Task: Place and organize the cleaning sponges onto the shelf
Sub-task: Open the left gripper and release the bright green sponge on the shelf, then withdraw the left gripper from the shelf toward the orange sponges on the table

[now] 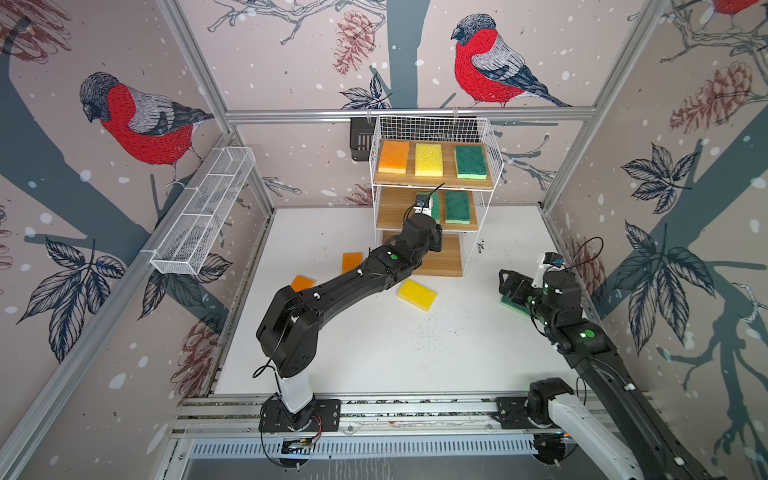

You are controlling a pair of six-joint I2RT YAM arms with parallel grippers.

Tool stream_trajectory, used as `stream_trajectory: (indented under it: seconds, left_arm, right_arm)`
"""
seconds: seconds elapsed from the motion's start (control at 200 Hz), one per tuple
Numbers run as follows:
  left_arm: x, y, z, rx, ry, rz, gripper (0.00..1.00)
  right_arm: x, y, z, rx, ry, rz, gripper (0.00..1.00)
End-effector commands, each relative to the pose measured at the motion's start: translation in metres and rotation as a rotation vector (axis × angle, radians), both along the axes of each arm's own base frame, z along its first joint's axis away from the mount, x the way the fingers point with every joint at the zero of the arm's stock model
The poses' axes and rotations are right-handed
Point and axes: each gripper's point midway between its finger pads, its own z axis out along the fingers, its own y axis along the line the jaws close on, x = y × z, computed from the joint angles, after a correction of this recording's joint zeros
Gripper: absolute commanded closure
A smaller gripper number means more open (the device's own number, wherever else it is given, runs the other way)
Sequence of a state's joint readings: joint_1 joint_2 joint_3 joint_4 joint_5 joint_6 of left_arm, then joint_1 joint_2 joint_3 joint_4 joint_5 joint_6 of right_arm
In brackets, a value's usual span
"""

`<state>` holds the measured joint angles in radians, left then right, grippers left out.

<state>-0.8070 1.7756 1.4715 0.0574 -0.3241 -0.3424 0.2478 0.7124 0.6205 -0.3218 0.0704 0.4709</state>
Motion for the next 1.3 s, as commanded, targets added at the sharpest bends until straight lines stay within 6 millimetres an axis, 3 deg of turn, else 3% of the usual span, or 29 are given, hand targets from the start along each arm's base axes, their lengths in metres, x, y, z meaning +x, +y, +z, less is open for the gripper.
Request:
stream_trajectory:
  seconds: [0.0,0.355,0.615,1.111,1.296]
  left_arm:
    - [0.004,0.004,0.005,-0.019,-0.008,0.028,0.87]
    - [0.009,0.003,-0.003,-0.008,0.011,0.03,0.87]
    - [-0.002,0.002,-0.003,-0.024,0.02,-0.01,0.87]
    - [-0.036,0.026,-0.008,-0.02,0.029,-0.061,0.8]
    - [-0.056,0.051,-0.013,0.0,0.04,-0.04,0.76]
  right_arm:
    - [0.003,0.002,0.005,0.006,-0.025,0.011,0.07]
    - [0.004,0.003,0.002,0.011,-0.018,0.012,0.07]
    - [0.003,0.003,0.004,0.018,-0.02,0.014,0.07]
    - [0.006,0.006,0.005,0.046,-0.018,0.013,0.07]
    - [0.007,0.008,0.005,0.061,-0.009,0.018,0.08]
